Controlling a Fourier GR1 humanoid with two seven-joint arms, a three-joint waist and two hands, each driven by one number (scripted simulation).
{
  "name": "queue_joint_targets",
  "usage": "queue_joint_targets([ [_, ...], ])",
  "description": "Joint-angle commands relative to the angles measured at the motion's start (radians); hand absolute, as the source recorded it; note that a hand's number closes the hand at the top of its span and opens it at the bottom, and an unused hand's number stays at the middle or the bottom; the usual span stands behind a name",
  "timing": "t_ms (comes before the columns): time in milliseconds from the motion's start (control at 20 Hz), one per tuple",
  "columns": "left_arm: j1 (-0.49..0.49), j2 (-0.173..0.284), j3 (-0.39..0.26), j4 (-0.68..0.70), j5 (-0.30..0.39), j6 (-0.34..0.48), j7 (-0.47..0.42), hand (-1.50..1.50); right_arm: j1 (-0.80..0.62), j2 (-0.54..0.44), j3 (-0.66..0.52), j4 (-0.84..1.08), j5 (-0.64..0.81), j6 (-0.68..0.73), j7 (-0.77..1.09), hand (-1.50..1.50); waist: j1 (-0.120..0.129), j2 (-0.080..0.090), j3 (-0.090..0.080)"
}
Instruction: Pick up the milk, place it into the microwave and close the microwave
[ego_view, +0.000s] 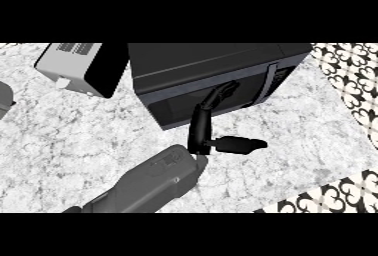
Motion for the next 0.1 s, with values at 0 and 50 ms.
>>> queue_joint_targets([
  [0,-0.064,0.0,0.051,0.077,0.032,0.007,0.002,-1.5,-0.025,-0.025,-0.003,0.041,-0.035,0.035,0.016,-1.5,-0.005,0.012,-0.001],
  [50,-0.061,0.0,0.055,0.082,0.036,0.011,-0.005,-1.5,-0.027,-0.023,-0.004,0.049,-0.047,0.038,0.017,-1.5,-0.007,0.011,-0.001],
])
